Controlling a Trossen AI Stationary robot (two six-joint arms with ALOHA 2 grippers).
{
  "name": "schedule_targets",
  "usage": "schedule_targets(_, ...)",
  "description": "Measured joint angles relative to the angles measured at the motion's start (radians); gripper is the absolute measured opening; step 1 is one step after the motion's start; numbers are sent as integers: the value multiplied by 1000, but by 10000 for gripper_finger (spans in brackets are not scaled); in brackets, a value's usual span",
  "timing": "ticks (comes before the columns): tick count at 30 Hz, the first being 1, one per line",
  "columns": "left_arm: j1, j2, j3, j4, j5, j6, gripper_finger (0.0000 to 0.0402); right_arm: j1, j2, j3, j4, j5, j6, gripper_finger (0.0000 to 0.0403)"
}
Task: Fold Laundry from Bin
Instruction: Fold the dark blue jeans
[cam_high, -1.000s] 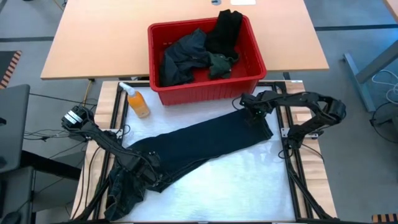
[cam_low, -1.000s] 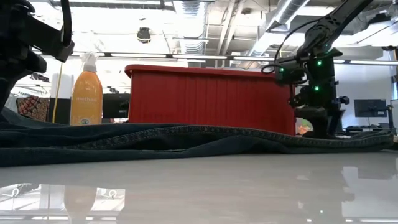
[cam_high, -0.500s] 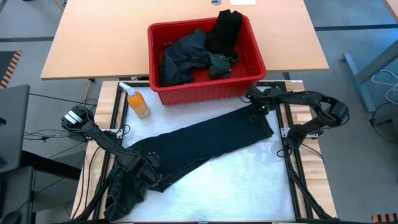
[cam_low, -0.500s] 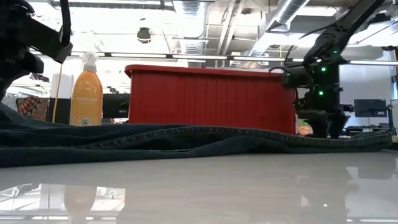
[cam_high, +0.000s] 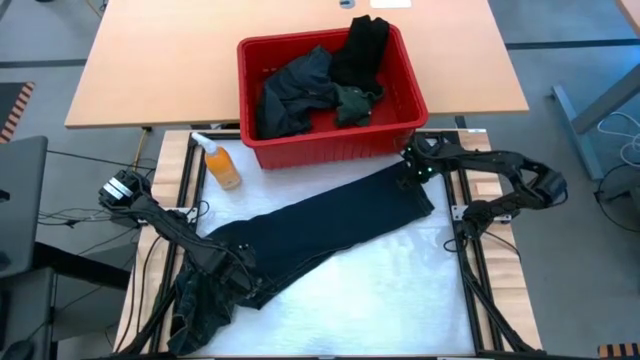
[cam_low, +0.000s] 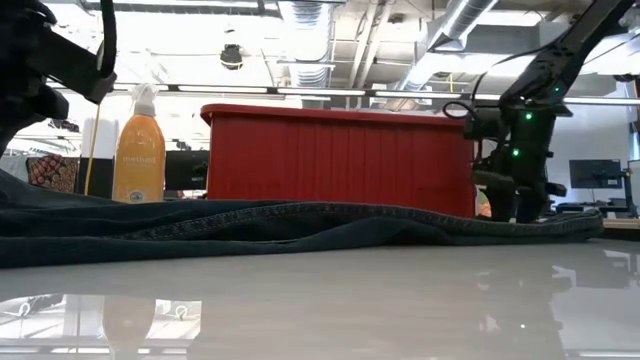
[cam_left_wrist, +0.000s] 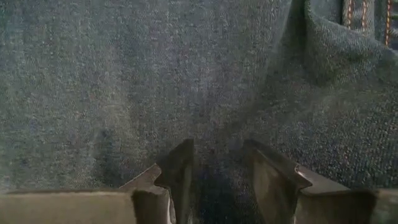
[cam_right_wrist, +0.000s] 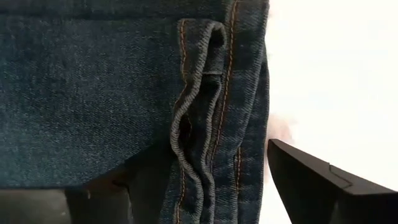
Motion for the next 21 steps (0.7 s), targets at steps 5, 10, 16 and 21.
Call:
schedule_targets(5, -6, 0, 0, 2, 2, -1, 135, 15, -3, -2, -2, -4, 1, 277)
schedule_targets(10, -6, 0, 0, 2, 1, 6, 135, 55, -17, -7, 5, -8, 11, 181)
schedule_targets(16, -6, 0, 0, 0, 0, 13, 135, 76, -73, -2, -35, -37, -7, 42)
schedule_targets(21, -6, 0, 0, 9, -18, 30, 135, 116, -150, 118, -293, 44, -16, 42)
